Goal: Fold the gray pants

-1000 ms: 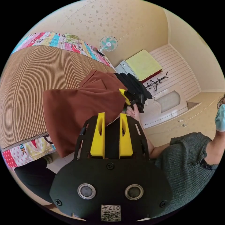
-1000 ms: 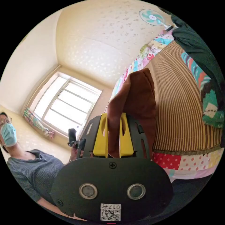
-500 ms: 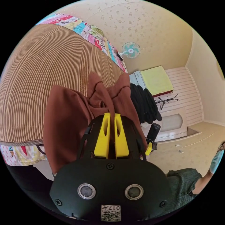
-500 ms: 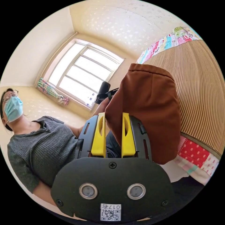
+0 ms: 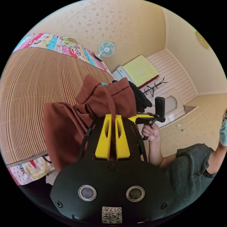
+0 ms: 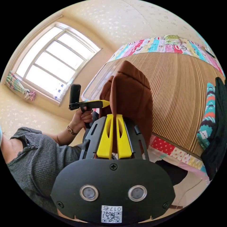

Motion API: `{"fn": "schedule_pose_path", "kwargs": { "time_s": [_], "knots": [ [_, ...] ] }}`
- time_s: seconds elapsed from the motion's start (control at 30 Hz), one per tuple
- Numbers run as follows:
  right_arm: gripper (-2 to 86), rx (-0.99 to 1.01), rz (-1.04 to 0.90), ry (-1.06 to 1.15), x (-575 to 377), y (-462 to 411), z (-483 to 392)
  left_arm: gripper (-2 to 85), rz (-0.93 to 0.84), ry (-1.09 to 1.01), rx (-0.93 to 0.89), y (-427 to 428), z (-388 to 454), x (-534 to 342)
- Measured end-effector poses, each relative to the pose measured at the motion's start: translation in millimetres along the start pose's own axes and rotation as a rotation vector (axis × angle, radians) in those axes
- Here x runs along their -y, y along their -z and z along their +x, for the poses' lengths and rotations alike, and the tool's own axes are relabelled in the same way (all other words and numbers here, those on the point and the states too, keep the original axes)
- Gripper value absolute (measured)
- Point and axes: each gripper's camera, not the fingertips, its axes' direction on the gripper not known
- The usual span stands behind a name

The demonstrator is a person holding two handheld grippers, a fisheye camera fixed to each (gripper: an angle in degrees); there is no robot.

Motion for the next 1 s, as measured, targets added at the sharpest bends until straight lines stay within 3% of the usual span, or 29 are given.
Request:
{"fn": "schedule_pose_path", "kwargs": {
  "time_s": [0.03,0.23,0.37,0.47,0.53,0.6,0.77,0.9,1.0],
  "knots": [
    [2.7,-0.134,0.059,-0.023,-4,20,-3,-0.4,0.027,0.011,0.011,11,0,-2],
    [2.0,-0.408,0.394,0.048,0,94,-67,-0.5,0.238,-0.064,0.158,114,35,24],
    [2.0,-0.419,0.686,0.177,-3,147,-133,-0.6,0.522,-0.317,0.308,221,144,55],
    [2.1,-0.468,0.95,0.295,-25,186,-195,-0.5,0.746,-0.508,0.31,285,231,44],
    [2.3,-0.396,1.103,0.365,-50,208,-228,-0.5,0.891,-0.587,0.337,309,276,24],
    [2.4,-0.303,1.168,0.383,-68,213,-240,-0.4,1.066,-0.59,0.436,320,319,-7],
    [2.6,-0.233,1.242,0.284,-117,162,-230,-0.1,1.323,-0.558,0.482,287,312,-82],
    [2.8,-0.173,1.197,0.241,-160,110,-196,0.0,1.261,-0.436,0.55,260,273,-116],
    [2.8,-0.264,1.123,0.184,-139,97,-189,0.0,1.211,-0.397,0.553,251,255,-90]
  ]
}}
